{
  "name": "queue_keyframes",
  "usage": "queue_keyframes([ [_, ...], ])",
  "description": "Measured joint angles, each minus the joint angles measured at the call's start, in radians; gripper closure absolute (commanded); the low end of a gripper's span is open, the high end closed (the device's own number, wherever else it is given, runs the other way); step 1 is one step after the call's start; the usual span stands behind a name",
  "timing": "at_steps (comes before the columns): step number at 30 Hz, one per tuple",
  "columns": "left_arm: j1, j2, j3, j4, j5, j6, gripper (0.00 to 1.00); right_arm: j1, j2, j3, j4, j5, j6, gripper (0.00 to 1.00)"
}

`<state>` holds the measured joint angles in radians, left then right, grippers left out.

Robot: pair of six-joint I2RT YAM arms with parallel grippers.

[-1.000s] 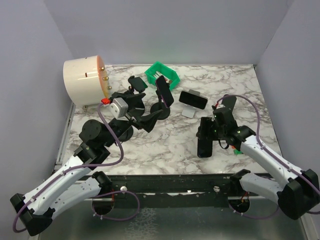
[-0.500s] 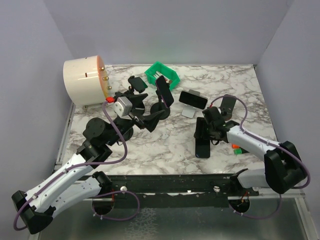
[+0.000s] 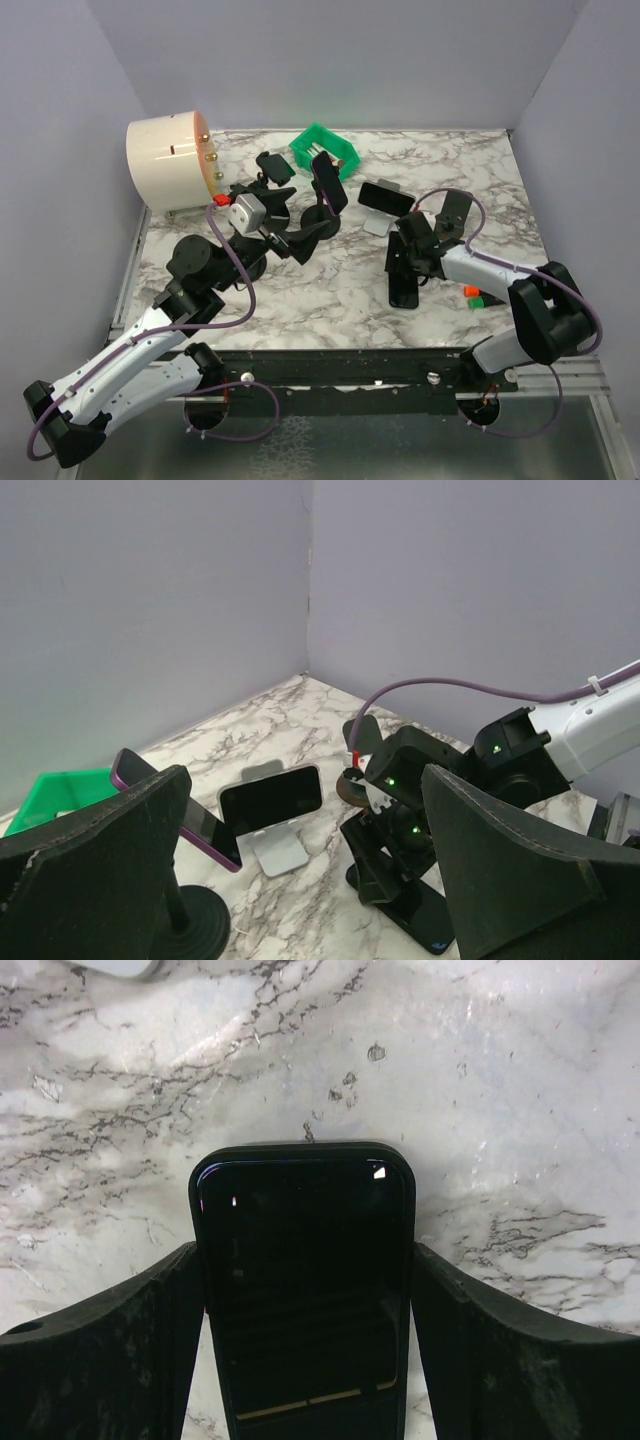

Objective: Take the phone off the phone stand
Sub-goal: Place the phone at the center of the board, then pick up the phone stand at the center of the board.

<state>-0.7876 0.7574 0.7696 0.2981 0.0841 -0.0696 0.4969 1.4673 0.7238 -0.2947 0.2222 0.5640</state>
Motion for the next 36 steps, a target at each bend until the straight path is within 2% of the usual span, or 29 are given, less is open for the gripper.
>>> queue_keyframes([
  [4,0.0,0.0,0.0,0.0,-0.003,0.002,0.01,0.002,0.007,0.002,0.017,0.013,-0.003,0.18],
  [11,0.0,0.0,0.0,0.0,-0.003,0.003,0.01,0.006,-0.004,-0.013,0.054,0.006,-0.01,0.02],
  [19,0.0,0.0,0.0,0.0,-0.002,0.004,0.01,0.006,-0.034,-0.024,0.052,-0.028,-0.01,0.01],
  [24,0.0,0.003,0.0,0.0,-0.002,0.008,0.01,0.006,-0.158,-0.026,-0.015,-0.037,-0.007,0.02],
  [32,0.0,0.004,0.0,-0.001,-0.003,0.011,0.01,0.003,-0.383,0.208,-0.172,0.036,-0.055,0.04],
  [34,0.0,0.004,0.0,-0.001,-0.003,0.011,0.01,-0.046,-0.431,0.263,-0.17,0.032,-0.072,0.05],
  [36,-0.004,0.004,0.0,-0.001,-0.003,0.011,0.01,-0.182,-0.465,0.278,-0.143,-0.038,-0.07,0.05],
])
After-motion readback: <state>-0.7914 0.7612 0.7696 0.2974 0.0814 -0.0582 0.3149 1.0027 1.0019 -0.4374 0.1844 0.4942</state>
